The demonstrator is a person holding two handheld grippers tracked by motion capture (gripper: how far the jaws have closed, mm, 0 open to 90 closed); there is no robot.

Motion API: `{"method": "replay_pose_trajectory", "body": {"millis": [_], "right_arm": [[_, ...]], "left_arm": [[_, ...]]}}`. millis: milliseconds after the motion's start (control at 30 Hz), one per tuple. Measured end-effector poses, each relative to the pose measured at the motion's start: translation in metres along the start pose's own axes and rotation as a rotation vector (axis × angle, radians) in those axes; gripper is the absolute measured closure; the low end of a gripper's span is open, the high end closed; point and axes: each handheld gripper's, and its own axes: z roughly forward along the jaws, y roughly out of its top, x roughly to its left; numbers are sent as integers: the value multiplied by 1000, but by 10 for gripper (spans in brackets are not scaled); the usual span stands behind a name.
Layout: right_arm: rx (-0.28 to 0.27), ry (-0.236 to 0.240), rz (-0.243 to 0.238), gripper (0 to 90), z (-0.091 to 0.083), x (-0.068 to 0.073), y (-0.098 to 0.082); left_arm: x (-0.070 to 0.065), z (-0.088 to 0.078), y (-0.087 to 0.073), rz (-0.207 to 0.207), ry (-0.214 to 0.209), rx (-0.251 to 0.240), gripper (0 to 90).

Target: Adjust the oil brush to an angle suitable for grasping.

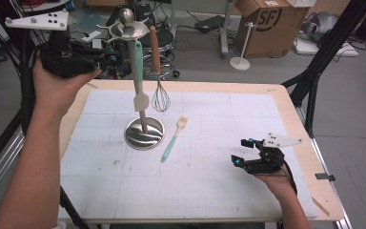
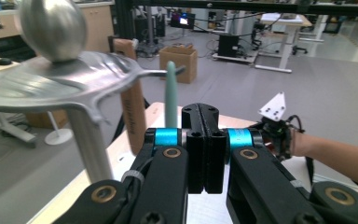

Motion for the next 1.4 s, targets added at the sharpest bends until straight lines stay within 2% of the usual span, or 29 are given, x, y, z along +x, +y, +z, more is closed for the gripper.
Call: {"method": "replay_pose_trajectory", "body": {"millis": [67, 233, 467, 800, 933, 1033, 1267, 1400], "right_arm": [[-3, -2, 0, 195, 0, 0, 0], [1, -4, 1, 195, 0, -1, -1], [1, -7, 3, 195, -1, -1, -1], [1, -9, 7, 195, -2, -1, -2], [-1, -14, 4, 195, -2, -2, -2], [3, -13, 3, 195, -1, -2, -2], [-2, -18, 5, 195, -2, -4, -3], [1, -17, 10, 195, -2, -4, -3]], "left_arm": [[3, -3, 0, -11, 6, -28, 897], [10, -8, -2, -22, 32, -38, 897], [14, -14, -2, -38, 64, -79, 897], [20, -14, -4, -43, 83, -80, 897], [24, -18, -6, -56, 108, -79, 897], [28, -18, -7, -60, 107, -83, 897], [37, -17, -9, -77, 138, -87, 897], [41, -17, -10, -87, 135, -96, 897]]}}
